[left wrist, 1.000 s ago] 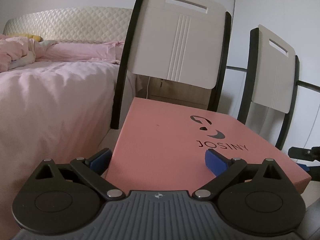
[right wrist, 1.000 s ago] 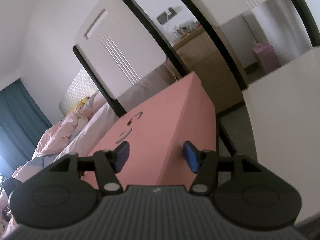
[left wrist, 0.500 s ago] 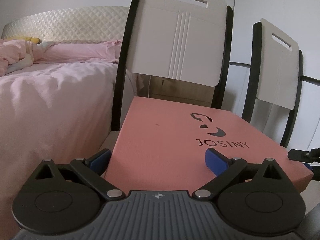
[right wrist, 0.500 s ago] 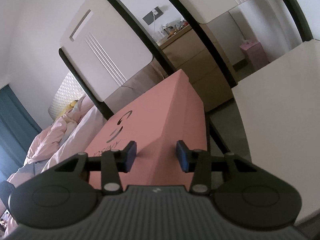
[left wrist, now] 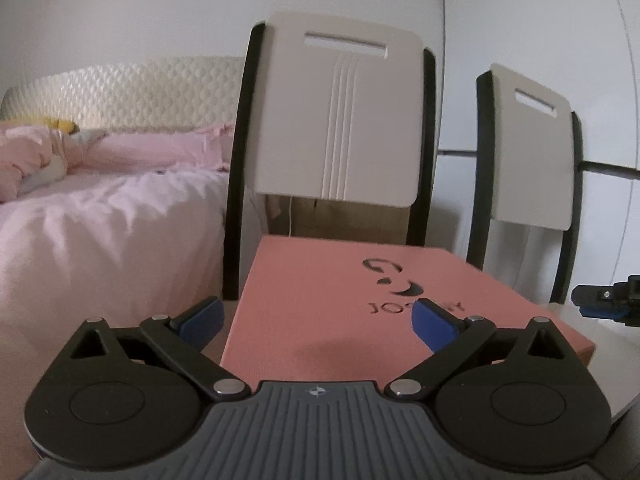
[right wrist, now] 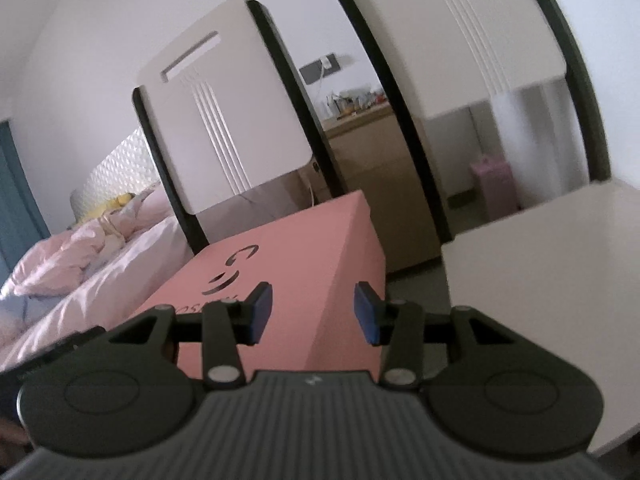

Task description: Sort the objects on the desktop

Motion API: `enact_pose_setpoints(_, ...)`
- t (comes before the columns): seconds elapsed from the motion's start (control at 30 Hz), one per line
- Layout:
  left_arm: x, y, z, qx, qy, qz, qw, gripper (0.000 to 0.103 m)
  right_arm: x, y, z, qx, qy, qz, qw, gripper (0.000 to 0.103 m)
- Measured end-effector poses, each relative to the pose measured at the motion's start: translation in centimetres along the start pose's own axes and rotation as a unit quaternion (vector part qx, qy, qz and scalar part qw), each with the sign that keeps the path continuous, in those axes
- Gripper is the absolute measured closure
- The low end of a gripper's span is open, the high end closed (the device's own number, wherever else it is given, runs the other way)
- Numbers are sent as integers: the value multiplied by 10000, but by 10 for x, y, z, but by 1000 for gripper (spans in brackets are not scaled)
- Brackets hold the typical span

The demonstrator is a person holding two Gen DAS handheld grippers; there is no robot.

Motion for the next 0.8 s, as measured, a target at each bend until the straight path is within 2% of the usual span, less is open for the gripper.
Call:
enact_pose_setpoints(0.2, -12, 1, 29, -206, 23, -175, 9996, 0, 28, 2, 29, -267, -53, 580, 9979, 36)
enact_pose_setpoints(0.27, -15, 4, 37, -249, -7, -244, 9994, 0, 36, 5, 40, -359, -70, 691, 9969, 22)
enact_pose_setpoints(0.37, -16, 9, 49, -299, -10, -324, 9990, 0, 50, 10, 54, -471, -116, 803, 9956, 10)
enact_pose_setpoints(0.57, -17, 10, 62, -467, -55, -399, 9981, 0, 78, 26, 70, -624, -216, 1189, 9907, 0)
enact_pose_setpoints(0.8, -14, 12, 67, -578, -178, -416, 9973, 0, 94, 39, 76, -742, -223, 1340, 9879, 0)
Point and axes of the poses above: each gripper's, at about its wrist camera, not at the fingertips, and z roughly against the way its jaws point, x to its left, y to its underside, the point moved 5 cm from there along -z, roughly the way its jaws point, and after that the axes turned 8 degrees about y, right-handed, at the moved point
